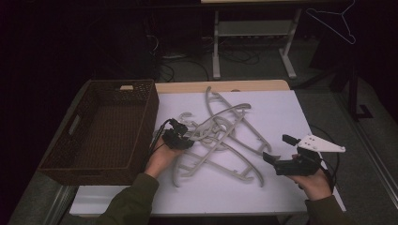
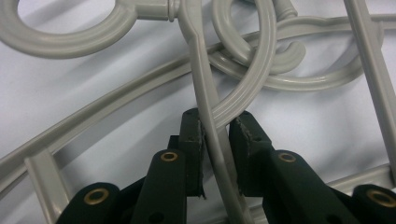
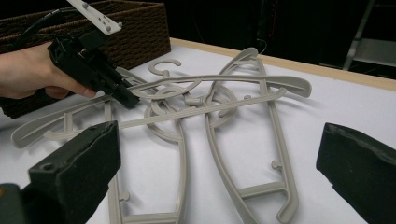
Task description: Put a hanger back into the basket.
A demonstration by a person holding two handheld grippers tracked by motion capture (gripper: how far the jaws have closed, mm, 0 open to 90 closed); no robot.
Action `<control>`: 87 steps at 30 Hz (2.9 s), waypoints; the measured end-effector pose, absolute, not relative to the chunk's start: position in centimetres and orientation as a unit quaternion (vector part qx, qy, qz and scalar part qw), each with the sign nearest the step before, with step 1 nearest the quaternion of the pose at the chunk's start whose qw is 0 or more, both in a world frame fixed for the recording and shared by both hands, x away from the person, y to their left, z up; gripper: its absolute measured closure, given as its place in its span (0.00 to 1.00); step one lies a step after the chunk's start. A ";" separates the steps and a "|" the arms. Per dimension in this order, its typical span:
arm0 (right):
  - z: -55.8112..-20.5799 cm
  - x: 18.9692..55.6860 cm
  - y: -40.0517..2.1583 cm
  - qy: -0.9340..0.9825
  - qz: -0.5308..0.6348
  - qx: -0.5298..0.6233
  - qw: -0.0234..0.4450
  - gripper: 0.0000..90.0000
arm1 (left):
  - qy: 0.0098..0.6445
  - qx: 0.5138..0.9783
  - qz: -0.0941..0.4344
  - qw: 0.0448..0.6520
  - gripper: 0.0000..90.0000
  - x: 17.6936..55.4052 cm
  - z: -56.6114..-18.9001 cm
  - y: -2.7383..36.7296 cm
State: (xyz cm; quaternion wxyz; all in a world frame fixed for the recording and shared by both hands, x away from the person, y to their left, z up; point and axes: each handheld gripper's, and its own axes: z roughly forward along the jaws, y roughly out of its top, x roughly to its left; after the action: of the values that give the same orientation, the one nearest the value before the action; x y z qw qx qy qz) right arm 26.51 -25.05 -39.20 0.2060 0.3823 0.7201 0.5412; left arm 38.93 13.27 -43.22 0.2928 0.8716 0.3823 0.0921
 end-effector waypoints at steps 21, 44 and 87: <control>-39.2 26.5 -25.2 0.721 0.540 0.382 0.207 0.00 | 0.399 0.861 0.073 0.306 0.91 38.9 -43.0 13.3; -39.2 26.5 -25.3 0.717 0.543 0.386 0.206 0.00 | 0.398 0.847 0.096 0.338 0.91 38.6 -34.5 14.9; -39.2 26.6 -25.2 0.712 0.546 0.388 0.213 0.00 | 0.457 0.808 0.158 0.336 0.91 36.9 -26.0 34.0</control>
State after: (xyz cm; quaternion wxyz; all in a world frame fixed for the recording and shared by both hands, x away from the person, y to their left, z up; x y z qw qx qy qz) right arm 26.59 -25.18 -39.18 0.2132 0.3878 0.7115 0.5458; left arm 36.86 33.97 -26.04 0.3360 0.8082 0.4570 0.1581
